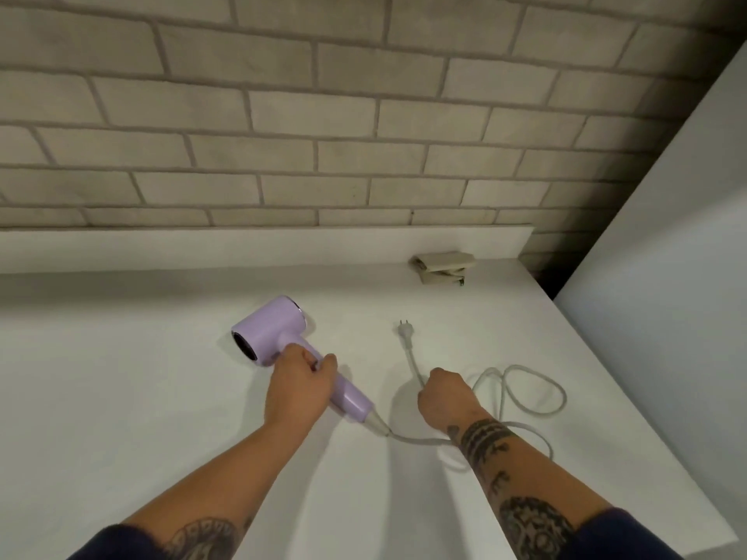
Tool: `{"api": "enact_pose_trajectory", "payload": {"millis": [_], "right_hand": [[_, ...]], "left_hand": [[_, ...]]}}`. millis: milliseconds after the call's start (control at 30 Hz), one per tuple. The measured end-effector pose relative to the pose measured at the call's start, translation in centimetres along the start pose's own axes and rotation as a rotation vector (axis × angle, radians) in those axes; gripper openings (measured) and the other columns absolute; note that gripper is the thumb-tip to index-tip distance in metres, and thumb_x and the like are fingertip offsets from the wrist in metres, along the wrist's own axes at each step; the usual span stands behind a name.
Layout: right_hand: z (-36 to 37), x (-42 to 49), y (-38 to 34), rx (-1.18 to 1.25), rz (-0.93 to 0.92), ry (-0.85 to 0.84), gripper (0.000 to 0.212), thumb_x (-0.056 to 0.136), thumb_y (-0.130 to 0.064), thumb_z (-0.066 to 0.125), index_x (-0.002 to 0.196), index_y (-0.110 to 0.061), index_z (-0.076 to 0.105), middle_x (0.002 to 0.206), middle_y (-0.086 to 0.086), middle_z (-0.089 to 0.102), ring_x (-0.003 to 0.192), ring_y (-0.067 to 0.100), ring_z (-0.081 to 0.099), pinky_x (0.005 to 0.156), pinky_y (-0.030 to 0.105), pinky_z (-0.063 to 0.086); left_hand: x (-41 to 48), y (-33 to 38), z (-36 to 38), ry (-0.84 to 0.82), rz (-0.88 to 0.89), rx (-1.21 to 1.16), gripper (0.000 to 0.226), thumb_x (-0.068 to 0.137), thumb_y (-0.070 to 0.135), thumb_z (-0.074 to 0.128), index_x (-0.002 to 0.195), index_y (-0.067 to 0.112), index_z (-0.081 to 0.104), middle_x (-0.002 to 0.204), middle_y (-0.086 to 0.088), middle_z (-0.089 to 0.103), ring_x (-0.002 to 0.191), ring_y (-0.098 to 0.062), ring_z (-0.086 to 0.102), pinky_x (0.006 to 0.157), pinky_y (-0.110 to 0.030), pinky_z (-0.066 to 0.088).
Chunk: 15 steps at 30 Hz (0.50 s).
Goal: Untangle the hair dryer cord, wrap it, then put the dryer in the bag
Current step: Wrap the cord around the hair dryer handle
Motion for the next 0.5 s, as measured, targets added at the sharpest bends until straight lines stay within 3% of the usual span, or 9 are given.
{"api": "enact_pose_trajectory", "payload": {"millis": [67,133,200,300,400,500], "right_hand": [[0.0,-0.5,0.4,0.019,0.011,0.011,0.006,0.098,-0.017,0.047,0.098,-0.011,0.049,0.114,0.012,0.064,0.090,0.022,0.061,0.071,0.026,0.047],[-0.1,-0.9,0.7,0.025,0.010,0.011,0.011,0.099,-0.022,0.051,0.100,-0.011,0.050,0.115,0.011,0.064,0.088,0.022,0.059,0.070,0.026,0.045],[-0.2,-1.2,0.8,0.018,0.014,0.004,0.018,0.099,-0.026,0.054,0.106,-0.009,0.054,0.114,0.011,0.063,0.088,0.022,0.060,0.070,0.026,0.045],[-0.2,-1.2,0.6,-0.019,0.026,-0.025,0.012,0.099,-0.019,0.050,0.099,-0.008,0.056,0.104,0.010,0.062,0.092,0.023,0.064,0.068,0.025,0.047],[-0.8,-0.9,0.8,-0.014,0.041,-0.068,0.018,0.094,-0.010,0.045,0.076,-0.013,0.048,0.084,0.003,0.055,0.082,0.022,0.060,0.057,0.021,0.043],[-1.5,-0.6,1.5,0.019,0.055,-0.045,0.008,0.097,-0.012,0.045,0.091,-0.011,0.050,0.091,0.004,0.057,0.082,0.020,0.057,0.057,0.022,0.042]], "left_hand": [[-0.1,-0.3,1.1,-0.070,-0.203,-0.122,0.048,0.087,0.051,0.069,0.108,0.010,0.055,0.093,-0.001,0.064,0.083,-0.025,0.066,0.071,-0.038,0.054],[0.3,-0.5,1.9,-0.104,-0.274,-0.112,0.089,0.076,0.063,0.074,0.138,0.009,0.042,0.112,0.001,0.062,0.094,-0.024,0.064,0.080,-0.036,0.053],[0.8,-0.4,2.6,-0.112,-0.343,-0.113,0.110,0.066,0.063,0.078,0.148,0.006,0.031,0.118,-0.003,0.062,0.096,-0.025,0.064,0.085,-0.038,0.055],[1.5,0.1,3.1,-0.115,-0.425,-0.162,0.108,0.063,0.048,0.082,0.146,0.005,0.028,0.116,-0.008,0.062,0.096,-0.030,0.067,0.087,-0.045,0.059],[2.1,0.6,3.4,-0.129,-0.505,-0.282,0.083,0.058,0.030,0.082,0.126,0.004,0.041,0.106,-0.012,0.065,0.088,-0.033,0.069,0.080,-0.050,0.062],[2.9,0.3,3.8,-0.203,-0.514,-0.384,0.057,0.061,0.025,0.079,0.109,0.001,0.058,0.106,-0.017,0.069,0.092,-0.037,0.069,0.082,-0.048,0.061]]}}
Point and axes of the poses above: each hand's wrist, its own x-axis towards the middle knuckle, its own z-axis out of the palm, y = z × x, the point moved 2 cm from there along x, towards the middle knuckle
